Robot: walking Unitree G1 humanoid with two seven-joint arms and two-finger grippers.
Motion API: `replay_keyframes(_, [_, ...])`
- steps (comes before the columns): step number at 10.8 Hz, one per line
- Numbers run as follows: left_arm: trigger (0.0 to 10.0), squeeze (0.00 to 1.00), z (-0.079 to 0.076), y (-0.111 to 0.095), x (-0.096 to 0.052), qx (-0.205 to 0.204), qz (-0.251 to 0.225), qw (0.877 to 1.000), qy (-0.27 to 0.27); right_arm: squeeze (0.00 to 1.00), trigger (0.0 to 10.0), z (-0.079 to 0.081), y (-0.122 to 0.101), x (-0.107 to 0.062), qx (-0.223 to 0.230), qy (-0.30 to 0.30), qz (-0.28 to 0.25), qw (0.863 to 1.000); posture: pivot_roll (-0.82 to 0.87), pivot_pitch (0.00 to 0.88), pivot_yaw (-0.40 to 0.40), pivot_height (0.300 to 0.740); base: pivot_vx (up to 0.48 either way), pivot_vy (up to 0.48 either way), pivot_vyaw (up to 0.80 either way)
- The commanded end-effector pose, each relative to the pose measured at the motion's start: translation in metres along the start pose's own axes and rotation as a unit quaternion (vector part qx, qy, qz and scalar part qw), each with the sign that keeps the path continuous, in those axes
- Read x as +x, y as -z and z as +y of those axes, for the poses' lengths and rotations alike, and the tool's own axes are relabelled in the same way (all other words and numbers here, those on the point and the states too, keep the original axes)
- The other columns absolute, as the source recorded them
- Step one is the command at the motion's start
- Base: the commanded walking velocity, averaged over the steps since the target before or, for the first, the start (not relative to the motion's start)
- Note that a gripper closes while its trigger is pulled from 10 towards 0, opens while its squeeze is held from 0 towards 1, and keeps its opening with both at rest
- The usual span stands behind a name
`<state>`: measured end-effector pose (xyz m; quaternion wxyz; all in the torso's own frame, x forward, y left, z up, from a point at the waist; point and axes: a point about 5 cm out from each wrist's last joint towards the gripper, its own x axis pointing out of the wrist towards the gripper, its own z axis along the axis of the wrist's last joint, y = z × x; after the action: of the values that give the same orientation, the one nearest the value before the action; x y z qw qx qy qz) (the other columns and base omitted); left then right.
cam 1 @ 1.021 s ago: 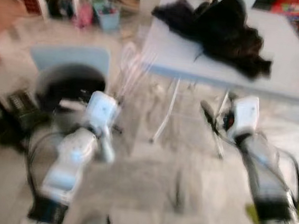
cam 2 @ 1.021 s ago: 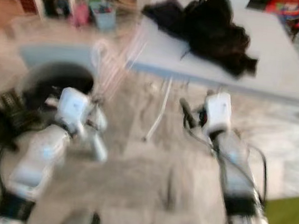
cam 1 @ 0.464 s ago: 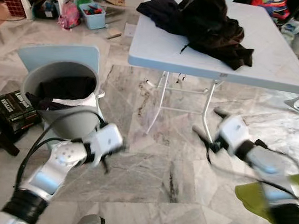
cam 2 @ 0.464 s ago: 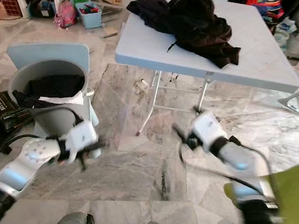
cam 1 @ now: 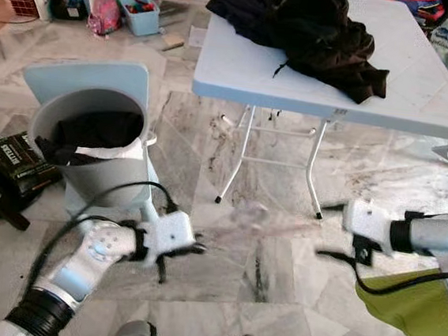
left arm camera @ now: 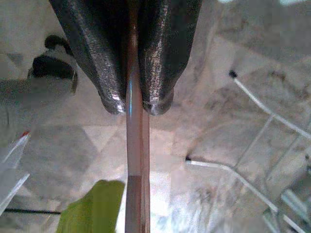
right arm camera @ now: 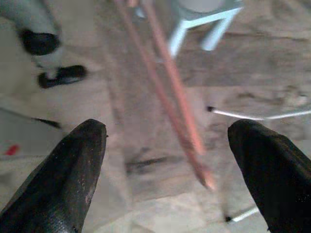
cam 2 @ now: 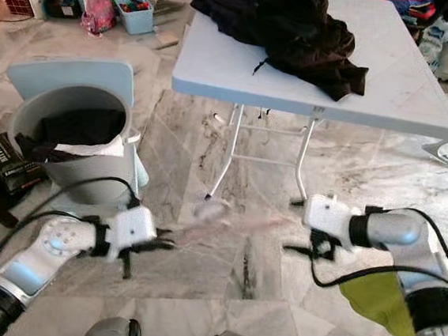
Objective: Hang hanger
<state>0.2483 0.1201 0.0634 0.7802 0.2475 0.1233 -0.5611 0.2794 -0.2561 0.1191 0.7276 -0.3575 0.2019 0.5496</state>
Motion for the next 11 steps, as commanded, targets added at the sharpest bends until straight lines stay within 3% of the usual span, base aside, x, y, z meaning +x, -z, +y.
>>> replay_keyframes(1, [10.0, 0.00, -0.003, -0.002, 0.003, 0.009, -0.008, 1.000, 0.008, 0.00, 10.0, -0.001, -0.004, -0.002, -0.002, -0.019, -0.005, 1.000, -0.06, 0.062, -0.044, 0.740, 0.000, 0.000, 0.00])
replay_keyframes(3, [10.0, 0.00, -0.005, -0.010, 0.013, 0.017, -0.026, 0.999, 0.027, 0.00, 10.0, 0.005, -0.010, 0.010, -0.025, -0.035, -0.015, 0.999, -0.07, 0.061, -0.031, 0.740, 0.000, 0.000, 0.00])
replay_keyframes(5, [10.0, 0.00, -0.008, -0.012, 0.019, 0.016, -0.034, 0.999, 0.037, 0.00, 10.0, 0.007, -0.011, 0.022, -0.048, -0.007, -0.023, 0.999, -0.07, 0.063, -0.024, 0.740, 0.000, 0.000, 0.00])
replay_keyframes(6, [10.0, 0.00, -0.008, -0.013, 0.020, 0.016, -0.036, 0.998, 0.039, 0.00, 0.2, 0.011, -0.009, 0.026, -0.051, -0.004, -0.020, 0.998, -0.07, 0.064, -0.022, 0.740, 0.000, 0.000, 0.00])
replay_keyframes(8, [10.0, 0.00, -0.008, -0.013, 0.023, 0.016, -0.036, 0.998, 0.041, 0.00, 0.0, 0.018, -0.001, 0.026, -0.062, -0.008, 0.002, 0.998, -0.07, 0.064, -0.021, 0.740, 0.000, 0.000, 0.00])
replay_keyframes(11, [10.0, 0.00, -0.010, -0.012, 0.026, 0.016, -0.038, 0.998, 0.042, 0.00, 0.0, 0.017, 0.002, 0.024, -0.090, 0.003, 0.020, 0.996, -0.08, 0.063, -0.025, 0.740, 0.000, 0.000, 0.00])
